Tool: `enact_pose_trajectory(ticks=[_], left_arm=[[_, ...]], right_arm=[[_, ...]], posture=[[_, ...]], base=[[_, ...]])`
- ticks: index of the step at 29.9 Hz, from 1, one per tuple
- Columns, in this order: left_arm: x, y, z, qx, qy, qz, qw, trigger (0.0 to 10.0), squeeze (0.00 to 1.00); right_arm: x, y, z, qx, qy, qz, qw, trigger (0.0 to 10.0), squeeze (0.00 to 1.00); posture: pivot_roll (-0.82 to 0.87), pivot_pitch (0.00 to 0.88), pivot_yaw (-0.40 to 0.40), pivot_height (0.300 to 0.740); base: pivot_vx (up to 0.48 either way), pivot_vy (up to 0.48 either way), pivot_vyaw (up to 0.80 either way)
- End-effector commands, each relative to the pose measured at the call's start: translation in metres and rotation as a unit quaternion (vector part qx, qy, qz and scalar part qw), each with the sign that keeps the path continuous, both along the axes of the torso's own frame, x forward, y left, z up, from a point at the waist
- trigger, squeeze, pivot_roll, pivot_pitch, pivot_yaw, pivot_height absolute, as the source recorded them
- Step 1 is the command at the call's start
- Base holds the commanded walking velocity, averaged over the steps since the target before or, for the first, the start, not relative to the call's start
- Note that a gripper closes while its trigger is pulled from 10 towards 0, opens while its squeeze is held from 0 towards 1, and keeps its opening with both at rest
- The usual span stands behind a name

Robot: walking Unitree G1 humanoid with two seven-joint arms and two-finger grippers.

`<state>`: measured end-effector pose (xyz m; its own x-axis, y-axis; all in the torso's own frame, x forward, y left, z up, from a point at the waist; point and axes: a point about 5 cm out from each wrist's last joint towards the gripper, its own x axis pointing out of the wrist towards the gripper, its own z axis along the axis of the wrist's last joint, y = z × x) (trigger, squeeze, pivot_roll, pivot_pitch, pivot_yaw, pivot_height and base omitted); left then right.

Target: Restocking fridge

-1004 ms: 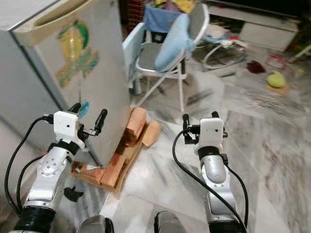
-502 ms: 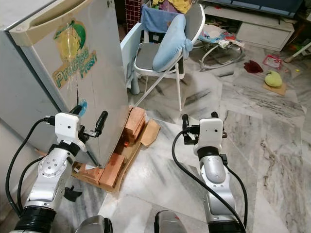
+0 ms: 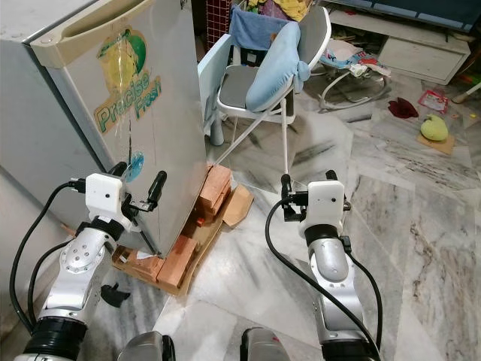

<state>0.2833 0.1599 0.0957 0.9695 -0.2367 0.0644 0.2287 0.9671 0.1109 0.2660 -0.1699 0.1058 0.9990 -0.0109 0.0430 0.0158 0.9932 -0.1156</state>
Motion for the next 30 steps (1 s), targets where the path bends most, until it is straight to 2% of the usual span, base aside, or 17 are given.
enact_pose_trajectory(ticks=[1,30], left_arm=[[-0.0023,-0.0016,0.0005,0.002,-0.001,-0.001,1.0,10.0,0.0],[-0.0027,-0.0021,0.0,0.003,-0.001,-0.001,1.0,10.0,0.0]], right_arm=[[-0.0001,-0.0008,0.0014,0.003,-0.002,-0.001,1.0,10.0,0.0],[-0.0002,-0.0007,-0.0005,0.006,0.001,-0.005,1.0,10.0,0.0]], posture=[[-0.04,0.063,-0.03,0.74],[-0.03,0.069,-0.024,0.74]], base=[[0.0,0.0,0.0],[0.0,0.0,0.0]])
